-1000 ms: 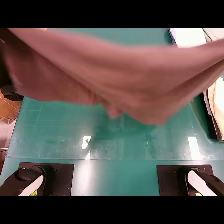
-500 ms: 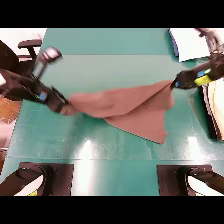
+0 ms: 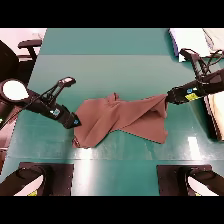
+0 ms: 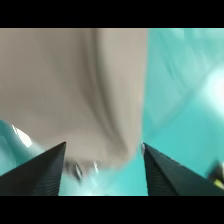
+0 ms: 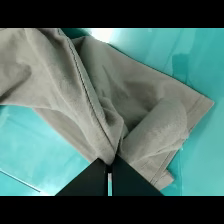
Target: Fold the shirts.
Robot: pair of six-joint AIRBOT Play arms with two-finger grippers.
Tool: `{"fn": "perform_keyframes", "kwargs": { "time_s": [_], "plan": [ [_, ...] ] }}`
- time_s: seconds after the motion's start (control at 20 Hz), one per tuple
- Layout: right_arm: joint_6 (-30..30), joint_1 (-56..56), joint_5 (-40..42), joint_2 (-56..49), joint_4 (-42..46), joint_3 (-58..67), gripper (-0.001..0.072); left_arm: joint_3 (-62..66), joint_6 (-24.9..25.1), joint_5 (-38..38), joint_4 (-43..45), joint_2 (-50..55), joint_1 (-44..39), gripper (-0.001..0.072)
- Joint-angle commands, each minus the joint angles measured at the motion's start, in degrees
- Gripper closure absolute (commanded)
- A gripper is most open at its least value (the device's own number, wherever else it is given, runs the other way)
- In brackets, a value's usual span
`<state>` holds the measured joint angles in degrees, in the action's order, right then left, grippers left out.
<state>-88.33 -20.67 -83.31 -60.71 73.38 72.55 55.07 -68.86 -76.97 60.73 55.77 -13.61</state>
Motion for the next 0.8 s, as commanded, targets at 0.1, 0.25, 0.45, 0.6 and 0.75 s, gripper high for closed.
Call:
{"fn": "perform_keyframes", "kwargs": {
  "time_s": [0.1,0.25,0.45,0.6,0.75],
  "plan": [
    [-0.2,-0.1,1.3,0.3,-0.2,-0.5,0.0697,0.1,-6.3,17.6,3.1,5.1,4.1,0.0152],
    [-0.2,-0.2,1.3,0.3,-0.3,-0.5,0.0697,0.1,-6.3,15.8,1.7,14.2,10.5,0.0152],
    [-0.2,-0.2,1.3,0.3,-0.3,-0.5,0.0697,0.1,-3.1,10.2,-4.1,22.8,15.3,0.0154],
    [-0.2,-0.2,2.2,0.3,-0.3,-0.5,0.0697,0.1,-2.6,8.6,-4.4,24.5,13.5,0.0154],
    [-0.2,-0.2,2.3,0.3,-0.3,-0.5,0.0697,0.1,-2.6,8.6,-3.7,24.5,10.8,0.0155]
  ]
}}
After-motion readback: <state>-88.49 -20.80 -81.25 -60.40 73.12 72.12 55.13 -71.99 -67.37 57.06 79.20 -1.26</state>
